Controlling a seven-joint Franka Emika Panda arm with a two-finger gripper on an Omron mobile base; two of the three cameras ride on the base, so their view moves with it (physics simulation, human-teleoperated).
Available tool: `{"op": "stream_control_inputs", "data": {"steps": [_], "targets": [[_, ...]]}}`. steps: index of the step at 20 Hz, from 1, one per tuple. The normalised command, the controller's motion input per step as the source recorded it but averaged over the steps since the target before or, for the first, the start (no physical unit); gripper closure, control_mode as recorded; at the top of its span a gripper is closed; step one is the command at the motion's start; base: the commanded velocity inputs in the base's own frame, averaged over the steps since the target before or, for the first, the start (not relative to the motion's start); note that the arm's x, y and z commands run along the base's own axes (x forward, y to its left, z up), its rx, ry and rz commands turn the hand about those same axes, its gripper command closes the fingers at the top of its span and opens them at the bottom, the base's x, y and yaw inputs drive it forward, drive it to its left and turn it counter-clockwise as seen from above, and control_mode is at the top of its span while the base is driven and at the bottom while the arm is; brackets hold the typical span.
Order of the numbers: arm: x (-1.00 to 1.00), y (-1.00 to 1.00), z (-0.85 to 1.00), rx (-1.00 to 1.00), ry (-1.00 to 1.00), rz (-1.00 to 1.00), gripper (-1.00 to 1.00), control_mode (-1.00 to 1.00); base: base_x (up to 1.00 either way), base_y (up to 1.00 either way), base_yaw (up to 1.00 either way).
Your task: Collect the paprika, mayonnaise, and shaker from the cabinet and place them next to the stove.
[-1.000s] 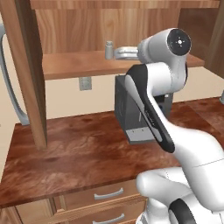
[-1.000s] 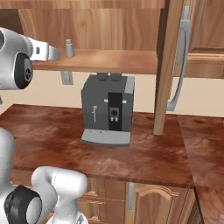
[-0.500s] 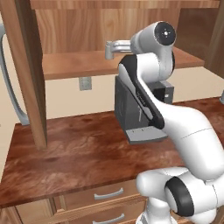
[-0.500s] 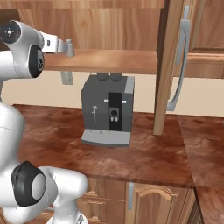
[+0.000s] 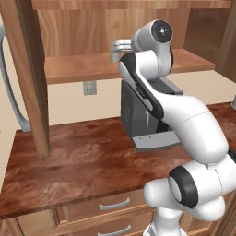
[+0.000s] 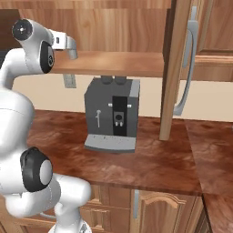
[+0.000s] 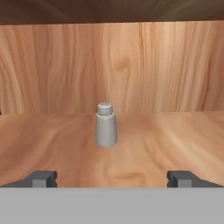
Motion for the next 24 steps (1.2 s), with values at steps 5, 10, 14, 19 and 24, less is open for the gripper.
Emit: {"op": "stream_control_inputs", "data": {"steps": [5,10,14,19,24], "targets": [[0.41,0.16,0.0,-0.03,0.0,0.0,-1.0,-1.0,0.0,0.0,0.0],[0.45,0.17,0.0,-0.02,0.01,0.0,-1.0,-1.0,0.0,0.0,0.0],[0.47,0.02,0.0,0.0,0.0,0.0,-1.0,-1.0,0.0,0.0,0.0],[0.41,0.0,-0.03,0.0,0.0,0.0,-1.0,-1.0,0.0,0.0,0.0],[0.14,0.0,0.0,0.0,0.0,0.0,-1.0,-1.0,0.0,0.0,0.0]]}}
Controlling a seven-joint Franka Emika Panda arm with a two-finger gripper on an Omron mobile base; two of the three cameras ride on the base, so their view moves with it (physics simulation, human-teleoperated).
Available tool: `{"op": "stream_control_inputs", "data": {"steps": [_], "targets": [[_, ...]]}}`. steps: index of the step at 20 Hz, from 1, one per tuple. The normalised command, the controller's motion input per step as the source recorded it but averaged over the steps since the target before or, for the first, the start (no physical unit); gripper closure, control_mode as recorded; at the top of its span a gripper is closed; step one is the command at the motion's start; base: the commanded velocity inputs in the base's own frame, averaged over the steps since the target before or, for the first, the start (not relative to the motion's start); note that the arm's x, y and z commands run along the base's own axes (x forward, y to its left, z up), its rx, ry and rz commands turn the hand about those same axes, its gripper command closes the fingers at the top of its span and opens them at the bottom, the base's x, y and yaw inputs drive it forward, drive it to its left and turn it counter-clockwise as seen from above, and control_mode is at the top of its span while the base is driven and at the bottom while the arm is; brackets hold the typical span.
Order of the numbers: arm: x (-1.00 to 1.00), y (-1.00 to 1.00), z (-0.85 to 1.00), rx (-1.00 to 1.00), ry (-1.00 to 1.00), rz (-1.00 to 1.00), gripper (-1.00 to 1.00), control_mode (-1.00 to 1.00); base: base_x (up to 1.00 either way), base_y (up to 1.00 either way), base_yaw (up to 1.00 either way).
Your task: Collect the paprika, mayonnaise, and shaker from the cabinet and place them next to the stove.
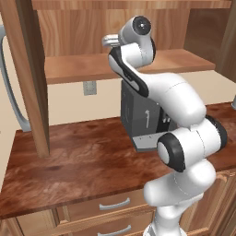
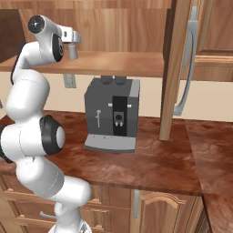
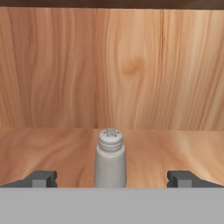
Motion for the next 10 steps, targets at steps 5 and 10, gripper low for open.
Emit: {"op": "stream_control_inputs", "data": {"steps": [5,10], "targets": [[0.08,0.0,-0.13,0.0,0.0,0.0,-1.0,-1.0,0.0,0.0,0.0],[0.19,0.0,-0.25,0.0,0.0,0.0,-1.0,-1.0,0.0,0.0,0.0]]}}
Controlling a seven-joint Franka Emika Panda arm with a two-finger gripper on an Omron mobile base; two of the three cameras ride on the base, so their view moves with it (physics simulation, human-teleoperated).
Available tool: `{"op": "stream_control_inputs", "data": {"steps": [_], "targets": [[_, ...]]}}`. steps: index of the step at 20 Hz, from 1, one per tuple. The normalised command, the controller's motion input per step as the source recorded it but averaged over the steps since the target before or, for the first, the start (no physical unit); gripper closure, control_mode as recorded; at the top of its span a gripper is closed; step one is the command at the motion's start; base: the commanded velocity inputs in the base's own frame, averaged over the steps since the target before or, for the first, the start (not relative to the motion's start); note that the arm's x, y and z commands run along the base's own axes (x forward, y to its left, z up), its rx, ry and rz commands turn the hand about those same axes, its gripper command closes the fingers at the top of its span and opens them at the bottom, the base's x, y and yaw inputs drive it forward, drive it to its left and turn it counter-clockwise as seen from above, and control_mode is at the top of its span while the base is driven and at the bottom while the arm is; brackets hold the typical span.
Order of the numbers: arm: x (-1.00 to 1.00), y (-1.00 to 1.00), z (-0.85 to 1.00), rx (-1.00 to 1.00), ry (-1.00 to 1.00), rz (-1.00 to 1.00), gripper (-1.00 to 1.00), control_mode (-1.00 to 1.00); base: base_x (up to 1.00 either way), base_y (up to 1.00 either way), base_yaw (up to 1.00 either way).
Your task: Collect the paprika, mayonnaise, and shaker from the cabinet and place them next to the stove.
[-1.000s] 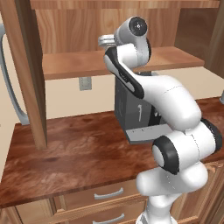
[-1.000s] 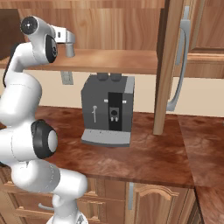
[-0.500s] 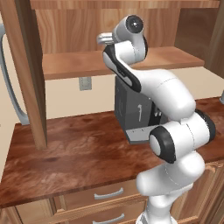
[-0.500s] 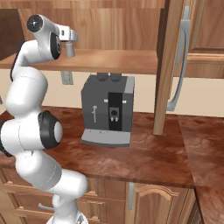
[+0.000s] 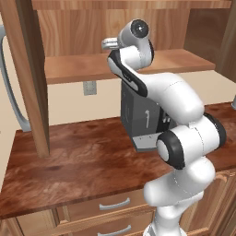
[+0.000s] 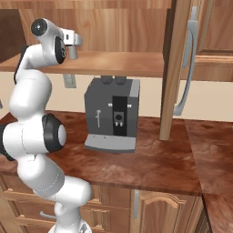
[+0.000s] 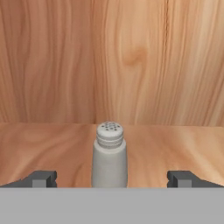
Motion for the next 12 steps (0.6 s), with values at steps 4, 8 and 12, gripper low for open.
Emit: {"op": "stream_control_inputs", "data": {"steps": [4,8,12], "targets": [[0.21,0.0,-0.17,0.0,0.0,0.0,-1.0,-1.0,0.0,0.0,0.0],[0.19,0.0,-0.11,0.0,0.0,0.0,-1.0,-1.0,0.0,0.0,0.0],[0.2,0.0,-0.1,0.0,0.0,0.0,-1.0,-1.0,0.0,0.0,0.0]]}}
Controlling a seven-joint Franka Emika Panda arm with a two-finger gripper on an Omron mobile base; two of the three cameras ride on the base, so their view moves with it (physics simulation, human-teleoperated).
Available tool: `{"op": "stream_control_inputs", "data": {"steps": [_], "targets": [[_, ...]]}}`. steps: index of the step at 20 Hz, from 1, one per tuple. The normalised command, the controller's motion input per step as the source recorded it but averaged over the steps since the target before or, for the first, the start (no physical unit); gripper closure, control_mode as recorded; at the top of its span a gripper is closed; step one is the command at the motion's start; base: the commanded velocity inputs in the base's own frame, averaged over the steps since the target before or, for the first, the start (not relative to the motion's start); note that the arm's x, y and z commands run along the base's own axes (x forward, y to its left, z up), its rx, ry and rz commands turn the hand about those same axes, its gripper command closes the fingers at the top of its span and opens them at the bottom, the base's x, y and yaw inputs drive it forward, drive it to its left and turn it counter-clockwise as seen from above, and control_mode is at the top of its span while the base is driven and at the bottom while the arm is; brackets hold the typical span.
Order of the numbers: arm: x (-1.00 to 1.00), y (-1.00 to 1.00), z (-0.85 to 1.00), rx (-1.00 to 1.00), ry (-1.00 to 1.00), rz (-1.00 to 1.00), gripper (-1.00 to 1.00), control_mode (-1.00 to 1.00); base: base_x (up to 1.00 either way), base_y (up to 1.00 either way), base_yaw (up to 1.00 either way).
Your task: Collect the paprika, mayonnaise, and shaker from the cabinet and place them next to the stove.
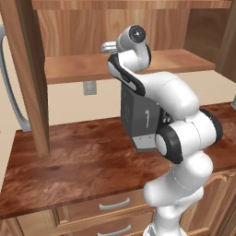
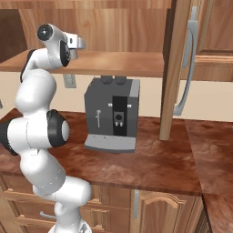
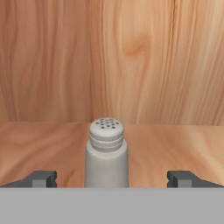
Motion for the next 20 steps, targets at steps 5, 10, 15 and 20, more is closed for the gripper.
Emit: {"op": "stream_control_inputs", "data": {"steps": [5,10,15,20], "targets": [[0.17,0.0,-0.12,0.0,0.0,0.0,-1.0,-1.0,0.0,0.0,0.0],[0.14,0.0,-0.12,0.0,0.0,0.0,-1.0,-1.0,0.0,0.0,0.0],[0.17,0.0,-0.11,0.0,0.0,0.0,-1.0,-1.0,0.0,0.0,0.0],[0.18,0.01,-0.13,0.0,0.0,0.0,-1.0,-1.0,0.0,0.0,0.0]]}}
